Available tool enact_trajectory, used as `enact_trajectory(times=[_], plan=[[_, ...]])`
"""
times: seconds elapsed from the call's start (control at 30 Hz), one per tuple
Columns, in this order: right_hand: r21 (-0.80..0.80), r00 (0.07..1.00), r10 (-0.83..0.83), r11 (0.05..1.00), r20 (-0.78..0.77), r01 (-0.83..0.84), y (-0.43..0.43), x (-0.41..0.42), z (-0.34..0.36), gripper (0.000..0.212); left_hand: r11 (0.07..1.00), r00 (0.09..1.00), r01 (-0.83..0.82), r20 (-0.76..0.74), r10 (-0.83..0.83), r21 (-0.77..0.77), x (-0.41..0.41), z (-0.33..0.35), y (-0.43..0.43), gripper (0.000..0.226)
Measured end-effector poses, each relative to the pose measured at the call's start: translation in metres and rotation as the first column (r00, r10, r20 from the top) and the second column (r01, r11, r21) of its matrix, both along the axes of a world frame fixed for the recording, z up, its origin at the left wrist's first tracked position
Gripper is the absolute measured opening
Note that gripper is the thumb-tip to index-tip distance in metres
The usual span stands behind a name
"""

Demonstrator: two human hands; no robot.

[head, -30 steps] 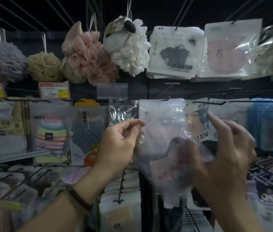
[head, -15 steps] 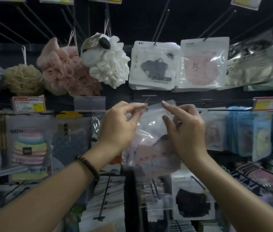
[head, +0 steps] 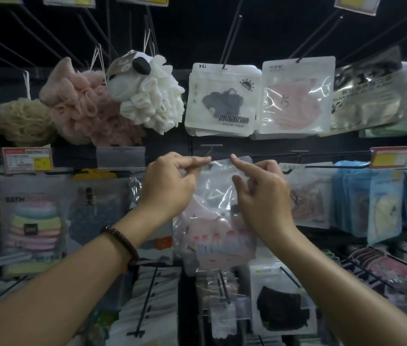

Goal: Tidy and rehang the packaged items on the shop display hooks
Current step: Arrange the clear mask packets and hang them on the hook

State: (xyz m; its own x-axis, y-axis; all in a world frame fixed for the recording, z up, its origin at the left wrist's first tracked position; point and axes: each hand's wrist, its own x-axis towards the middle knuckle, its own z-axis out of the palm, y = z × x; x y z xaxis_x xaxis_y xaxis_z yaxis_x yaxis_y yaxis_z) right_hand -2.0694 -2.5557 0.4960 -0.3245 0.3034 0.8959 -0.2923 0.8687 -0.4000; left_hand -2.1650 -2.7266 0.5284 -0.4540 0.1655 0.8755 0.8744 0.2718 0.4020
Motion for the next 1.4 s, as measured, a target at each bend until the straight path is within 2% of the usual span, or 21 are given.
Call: enact_trajectory(times=[0.1,0.2,0.3,0.37,0.47,0.53,0.63,0.73,0.9,1.0,1.1,1.17,1.23,1.33,1.4], plan=[[0.003,1.000,0.014,1.000,-0.019,-0.014,0.000,-0.006,0.000,0.039,0.997,0.998,-0.034,0.049,0.037,-0.066,-0.005,0.000,0.001,0.026],[-0.006,1.000,0.004,1.000,-0.009,-0.004,0.000,-0.011,-0.001,0.038,0.999,0.997,-0.020,0.072,0.024,-0.047,-0.009,-0.002,0.001,0.024],[0.002,0.998,-0.007,1.000,0.070,0.006,0.000,-0.014,-0.001,0.044,0.996,0.998,-0.051,0.040,0.054,-0.072,-0.013,-0.006,0.002,0.025],[0.065,0.984,-0.065,0.996,0.166,0.055,0.000,-0.017,-0.004,0.055,0.989,0.996,-0.090,-0.010,0.090,-0.118,-0.020,-0.011,0.005,0.038],[0.248,0.918,-0.259,0.950,0.299,0.188,-0.003,-0.029,-0.012,0.070,0.954,0.983,-0.184,-0.036,0.180,-0.237,-0.030,-0.021,0.013,0.054],[0.330,0.857,-0.360,0.913,0.368,0.241,-0.006,-0.035,-0.015,0.071,0.909,0.971,-0.238,-0.096,0.218,-0.342,-0.037,-0.035,0.017,0.065],[0.414,0.813,-0.412,0.879,0.411,0.237,-0.009,-0.038,-0.022,0.069,0.842,0.955,-0.290,-0.195,0.223,-0.455,-0.046,-0.061,0.016,0.068],[0.417,0.796,-0.374,0.893,0.477,0.170,-0.011,-0.042,-0.028,0.068,0.798,0.958,-0.284,-0.178,0.222,-0.531,-0.047,-0.073,0.007,0.067],[0.388,0.766,-0.357,0.909,0.535,0.153,-0.022,-0.035,-0.019,0.069,0.786,0.969,-0.247,-0.145,0.200,-0.567,-0.043,-0.066,-0.028,0.063],[0.381,0.861,-0.338,0.905,0.380,0.187,-0.035,-0.027,-0.025,0.051,0.838,0.979,-0.202,-0.084,0.185,-0.508,-0.040,-0.071,-0.061,0.058],[0.398,0.932,-0.280,0.901,0.232,0.172,-0.061,-0.028,-0.044,0.032,0.857,0.981,-0.146,0.040,0.190,-0.494,-0.042,-0.091,-0.099,0.042],[0.395,0.968,-0.164,0.915,0.190,0.077,-0.082,-0.028,-0.062,0.021,0.803,0.966,-0.122,0.117,0.232,-0.583,-0.043,-0.105,-0.127,0.031],[0.409,0.986,-0.004,0.910,0.165,-0.065,-0.102,-0.028,-0.082,0.016,0.704,0.941,-0.102,0.162,0.298,-0.703,-0.047,-0.117,-0.156,0.034],[0.327,0.941,0.222,0.896,0.257,-0.301,-0.126,-0.028,-0.114,0.024,0.533,0.881,-0.041,0.222,0.419,-0.845,-0.059,-0.140,-0.198,0.042],[0.233,0.902,0.276,0.902,0.333,-0.362,-0.136,-0.031,-0.133,0.028,0.506,0.854,-0.007,0.258,0.452,-0.862,-0.070,-0.156,-0.221,0.048]])
